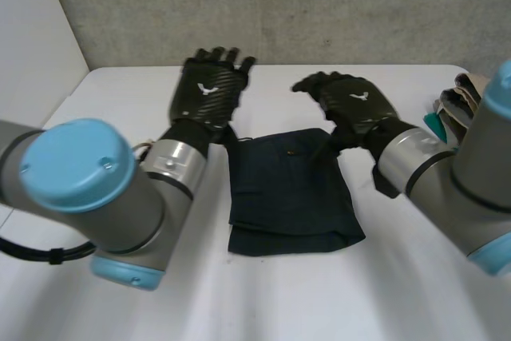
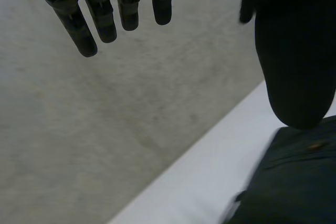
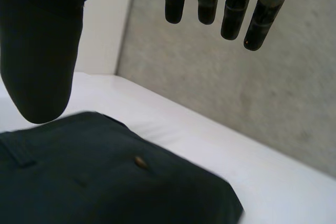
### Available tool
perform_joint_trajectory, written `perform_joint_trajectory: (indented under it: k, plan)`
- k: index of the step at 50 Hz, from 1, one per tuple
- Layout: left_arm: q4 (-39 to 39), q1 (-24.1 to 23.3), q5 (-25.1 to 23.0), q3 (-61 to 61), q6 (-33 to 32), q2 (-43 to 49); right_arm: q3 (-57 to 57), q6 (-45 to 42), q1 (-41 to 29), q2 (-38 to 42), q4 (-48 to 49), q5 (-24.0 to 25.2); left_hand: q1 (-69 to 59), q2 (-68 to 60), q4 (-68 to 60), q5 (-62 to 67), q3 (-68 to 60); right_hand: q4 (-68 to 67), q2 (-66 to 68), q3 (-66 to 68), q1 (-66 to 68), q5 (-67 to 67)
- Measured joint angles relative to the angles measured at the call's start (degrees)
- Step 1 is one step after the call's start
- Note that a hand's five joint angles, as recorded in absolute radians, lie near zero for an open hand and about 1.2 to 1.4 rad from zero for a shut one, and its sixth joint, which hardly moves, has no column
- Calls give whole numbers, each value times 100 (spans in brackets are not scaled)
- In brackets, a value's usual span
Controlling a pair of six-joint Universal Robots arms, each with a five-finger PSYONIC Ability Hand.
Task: Fold the laundry.
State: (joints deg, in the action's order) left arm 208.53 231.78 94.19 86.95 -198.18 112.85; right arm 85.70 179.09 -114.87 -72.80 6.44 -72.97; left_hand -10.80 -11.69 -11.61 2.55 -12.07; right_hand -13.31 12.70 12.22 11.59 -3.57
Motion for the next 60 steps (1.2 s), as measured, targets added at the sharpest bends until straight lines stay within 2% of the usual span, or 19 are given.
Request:
perform_joint_trajectory:
  k: [6, 14, 22, 30, 40, 43, 46, 49, 51, 54, 56, 58, 60]
  plan:
    - [-1176, -338, -16, -1120, 458, 852, -610, -29, 269, 642, -834, -38, 0, 0, 0, 0, 0, 0, 0, 0, 0, 0]
    - [-2485, -396, 198, -2131, 503, 1962, -1395, -688, 260, 1823, -1447, -44, 0, 0, 0, 0, 0, 0, 0, 0, 0, 0]
    - [-3003, -365, 382, -2235, 228, 2500, -1675, -1645, 237, 2552, -1538, -250, 0, 0, 0, 0, 0, 0, 0, 0, -67, 1]
    - [-3048, -343, 365, -2144, 12, 2398, -1640, -2311, 215, 2456, -1507, -611, 152, 30, 16, 0, 128, 0, -85, -67, -297, 2]
    - [-2954, -260, 179, -2102, 24, 1159, -920, -2168, 253, 1096, -741, -690, 152, 30, 16, -7, 129, 0, -85, -67, -298, 27]
    - [-2966, -160, -80, -2017, 26, 732, -466, -2107, 243, 589, -451, -718, 152, 30, 16, -8, 129, 0, -85, -67, -298, 27]
    - [-3013, -25, -581, -1885, 34, 267, 30, -2076, 220, 149, -249, -723, 151, 30, 16, -8, 129, 0, -85, -67, -298, 27]
    - [-3102, 95, -1121, -1760, 59, -91, 588, -2048, 174, -183, -53, -718, 150, 30, 16, -7, 129, 0, -85, -67, -298, 27]
    - [-3266, 215, -1670, -1661, 121, -360, 1186, -2006, 69, -358, 251, -709, 150, 30, 16, -7, 129, 0, -85, -67, -298, 27]
    - [-3360, 267, -1896, -1626, 159, -445, 1446, -1985, 6, -396, 430, -706, 150, 30, 16, -8, 129, 0, -85, -67, -298, 27]
    - [-3643, 376, -2397, -1574, 263, -569, 2088, -1939, -170, -400, 1032, -693, 150, 30, 16, -8, 129, 0, -85, -67, -298, 27]
    - [-3767, 411, -2573, -1561, 306, -586, 2210, -1932, -207, -377, 1177, -689, 150, 30, 16, -9, 129, 0, -85, -67, -298, 27]
    - [-3882, 437, -2711, -1550, 348, -582, 2572, -1922, -359, -149, 1711, -676, 150, 30, 16, -7, 129, 0, -85, -67, -298, 27]
